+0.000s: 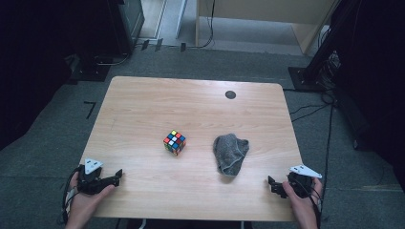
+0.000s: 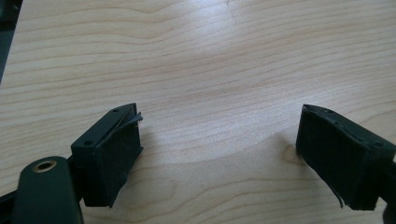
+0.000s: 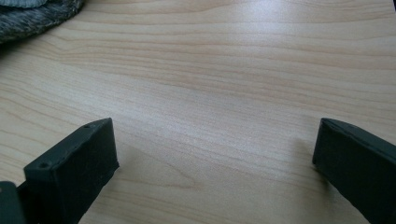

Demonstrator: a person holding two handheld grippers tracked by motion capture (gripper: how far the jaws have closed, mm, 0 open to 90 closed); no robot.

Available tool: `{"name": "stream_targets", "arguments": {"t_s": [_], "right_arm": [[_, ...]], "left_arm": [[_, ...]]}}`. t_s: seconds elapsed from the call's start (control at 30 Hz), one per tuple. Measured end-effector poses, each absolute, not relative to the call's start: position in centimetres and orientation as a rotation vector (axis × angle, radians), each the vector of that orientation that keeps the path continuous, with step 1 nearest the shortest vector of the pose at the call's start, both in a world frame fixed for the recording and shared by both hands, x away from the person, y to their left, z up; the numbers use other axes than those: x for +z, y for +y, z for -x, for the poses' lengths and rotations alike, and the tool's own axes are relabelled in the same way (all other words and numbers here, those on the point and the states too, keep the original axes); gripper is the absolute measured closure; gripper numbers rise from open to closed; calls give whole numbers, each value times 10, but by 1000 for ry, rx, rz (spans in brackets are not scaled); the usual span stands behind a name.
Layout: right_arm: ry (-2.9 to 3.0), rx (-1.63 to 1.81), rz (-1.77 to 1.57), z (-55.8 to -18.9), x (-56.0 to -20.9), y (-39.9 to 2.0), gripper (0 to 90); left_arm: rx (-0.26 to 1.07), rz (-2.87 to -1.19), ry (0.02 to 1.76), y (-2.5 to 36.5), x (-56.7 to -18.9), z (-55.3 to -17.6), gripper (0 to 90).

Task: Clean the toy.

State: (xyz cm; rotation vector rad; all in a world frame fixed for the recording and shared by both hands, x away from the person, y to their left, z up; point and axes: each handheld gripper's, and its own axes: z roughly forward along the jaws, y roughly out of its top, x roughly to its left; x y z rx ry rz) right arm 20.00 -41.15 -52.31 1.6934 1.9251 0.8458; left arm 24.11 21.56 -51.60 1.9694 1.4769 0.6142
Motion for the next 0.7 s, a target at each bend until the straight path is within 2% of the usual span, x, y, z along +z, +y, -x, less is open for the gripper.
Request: {"name": "stream_targets", "arguments": {"t_s": [0.7], "right_arm": [[1899,815,-1668,-200,-526,-409,0]], "left_arm": [[623,-1954,1474,214,-518,-244,132]]}}
